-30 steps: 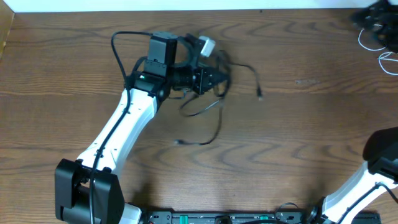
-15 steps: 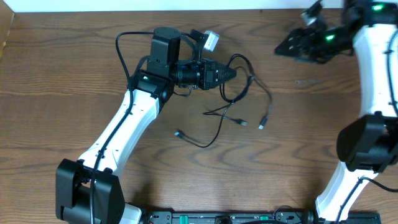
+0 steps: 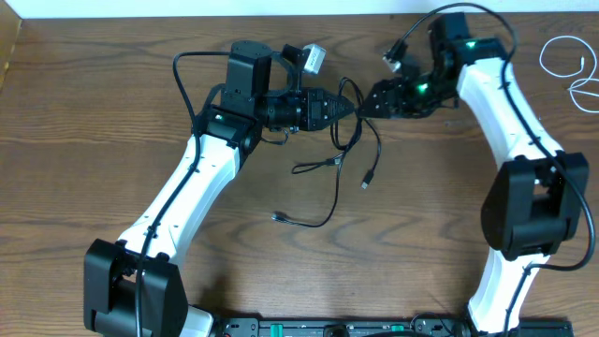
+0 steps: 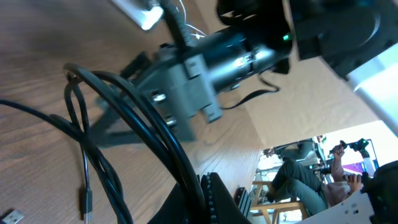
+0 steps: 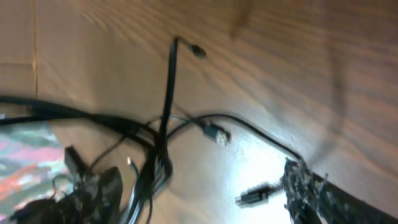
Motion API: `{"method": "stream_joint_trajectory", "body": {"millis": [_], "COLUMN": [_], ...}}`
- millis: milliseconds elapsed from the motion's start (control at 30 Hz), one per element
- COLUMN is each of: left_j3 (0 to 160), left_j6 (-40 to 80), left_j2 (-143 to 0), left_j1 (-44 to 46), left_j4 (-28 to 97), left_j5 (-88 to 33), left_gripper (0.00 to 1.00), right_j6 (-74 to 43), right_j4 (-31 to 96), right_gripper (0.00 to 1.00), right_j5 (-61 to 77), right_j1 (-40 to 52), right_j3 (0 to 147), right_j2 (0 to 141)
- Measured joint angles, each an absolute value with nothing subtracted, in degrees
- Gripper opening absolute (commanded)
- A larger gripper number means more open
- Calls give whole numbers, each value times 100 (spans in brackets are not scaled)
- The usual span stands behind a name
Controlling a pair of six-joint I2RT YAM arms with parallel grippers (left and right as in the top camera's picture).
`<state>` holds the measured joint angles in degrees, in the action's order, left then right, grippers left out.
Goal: Untangle cables
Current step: 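Grasp a black cable with the right gripper and pull it rightward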
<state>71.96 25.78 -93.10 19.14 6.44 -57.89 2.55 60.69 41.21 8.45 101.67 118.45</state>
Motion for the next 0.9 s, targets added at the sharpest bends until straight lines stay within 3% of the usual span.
{"method": "stream_joint_trajectory", "body": {"millis": [200, 433, 700, 900], "left_j3": [7196, 7196, 7192, 7172], "left_j6": [2639, 2812, 2808, 2311], "left_j2": [-9310, -9310, -9297, -8838], "left_j1": [1914, 1914, 1796, 1415], "left_j4": [644, 648, 1234, 2497], "left_j5": [-5789, -5721, -5210, -3870], "left_gripper": [7, 7, 7, 7], "right_j6": [-364, -2128, -2910, -2912], "right_j4": [5144, 4895, 5634, 6252], "right_gripper": [77, 72, 70, 70], "right_j5": [3857, 1911, 757, 346], "right_j1": [1122, 1420, 1131, 554], "right_j3": [10099, 9994, 9797, 9771], "right_j2": [11854, 11854, 11837, 11828]}}
